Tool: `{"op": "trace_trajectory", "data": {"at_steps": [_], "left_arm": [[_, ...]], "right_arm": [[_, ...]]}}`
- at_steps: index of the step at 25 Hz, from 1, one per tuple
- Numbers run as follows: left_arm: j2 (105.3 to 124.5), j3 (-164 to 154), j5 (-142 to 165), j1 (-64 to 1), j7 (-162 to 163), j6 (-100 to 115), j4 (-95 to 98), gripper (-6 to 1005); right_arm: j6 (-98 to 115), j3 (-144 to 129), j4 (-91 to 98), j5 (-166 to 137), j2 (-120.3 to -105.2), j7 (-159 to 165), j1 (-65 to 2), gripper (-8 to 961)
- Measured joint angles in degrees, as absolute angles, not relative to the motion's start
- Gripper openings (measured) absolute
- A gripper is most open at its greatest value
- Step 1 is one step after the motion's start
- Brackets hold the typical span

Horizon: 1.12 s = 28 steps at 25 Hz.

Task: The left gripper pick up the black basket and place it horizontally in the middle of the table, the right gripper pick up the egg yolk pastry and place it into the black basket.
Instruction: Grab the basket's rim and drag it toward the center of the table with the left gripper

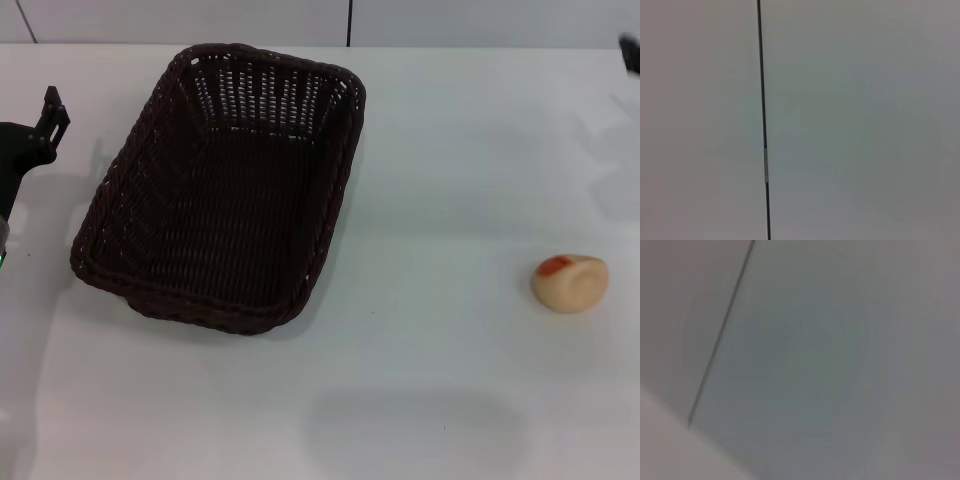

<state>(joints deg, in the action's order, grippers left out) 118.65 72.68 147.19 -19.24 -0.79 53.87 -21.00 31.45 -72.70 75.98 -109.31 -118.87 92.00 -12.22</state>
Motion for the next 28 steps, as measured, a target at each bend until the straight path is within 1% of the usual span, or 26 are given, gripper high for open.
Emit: {"op": "trace_trajectory", "data": {"at_steps": [1,2,3,4,6,9,10,12,13,16,18,21,23,27,28], "left_arm": [[118.66,72.7,147.2,-19.2,-0.8,53.9,-21.0,793],[118.66,72.7,147.2,-19.2,-0.8,53.9,-21.0,793],[118.66,72.8,147.2,-19.2,-0.8,53.9,-20.9,793],[118.66,72.8,147.2,-19.2,-0.8,53.9,-20.9,792],[118.63,72.8,147.2,-19.2,-0.8,53.9,-20.8,792],[118.60,72.9,147.2,-19.2,-0.8,53.9,-20.8,792],[118.59,72.9,147.2,-19.1,-0.8,53.9,-20.8,792],[118.58,72.9,147.2,-19.1,-0.8,53.9,-20.8,792],[118.58,73.0,147.2,-19.1,-0.8,53.9,-20.8,792],[118.57,73.0,147.2,-19.1,-0.8,53.9,-20.7,791],[118.56,73.0,147.2,-19.2,-0.8,53.9,-20.6,791],[118.56,73.0,147.2,-19.3,-0.8,53.9,-20.6,791],[118.56,73.1,147.2,-19.3,-0.8,53.9,-20.4,791],[118.56,73.1,147.2,-19.3,-0.8,53.9,-20.4,790],[118.56,73.1,147.2,-19.5,-0.8,53.9,-20.3,790]], "right_arm": [[31.5,-72.5,75.6,-101.4,-118.88,86.3,-11.5,698],[31.5,-72.5,75.6,-101.4,-118.88,86.3,-11.5,697],[33.9,-71.5,74.0,-86.3,-118.95,74.5,-10.4,697],[33.9,-71.5,74.0,-86.3,-118.95,74.5,-10.4,696],[39.7,-68.6,70.8,-72.6,-119.02,64.3,-9.8,696],[45.9,-65.2,67.6,-67.3,-118.95,62.2,-10.2,694],[52.9,-60.5,63.5,-63.4,-118.95,62.1,-10.9,694],[55.4,-58.5,61.3,-61.8,-119.02,62.1,-11.3,694],[58.1,-56.1,57.0,-57.6,-119.20,61.8,-11.8,694],[58.8,-55.4,52.5,-52.4,-119.28,59.7,-12.4,693],[60.1,-55.7,45.6,-41.8,-119.41,50.9,-13.1,693],[61.1,-55.9,41.7,-35.9,-119.48,46.8,-13.6,693],[60.9,-55.5,36.2,-29.7,-119.43,43.8,-15.1,693],[59.8,-54.0,32.1,-28.0,-119.34,39.1,-16.8,694],[60.6,-53.0,29.5,-27.2,-119.52,32.9,-17.7,694]]}}
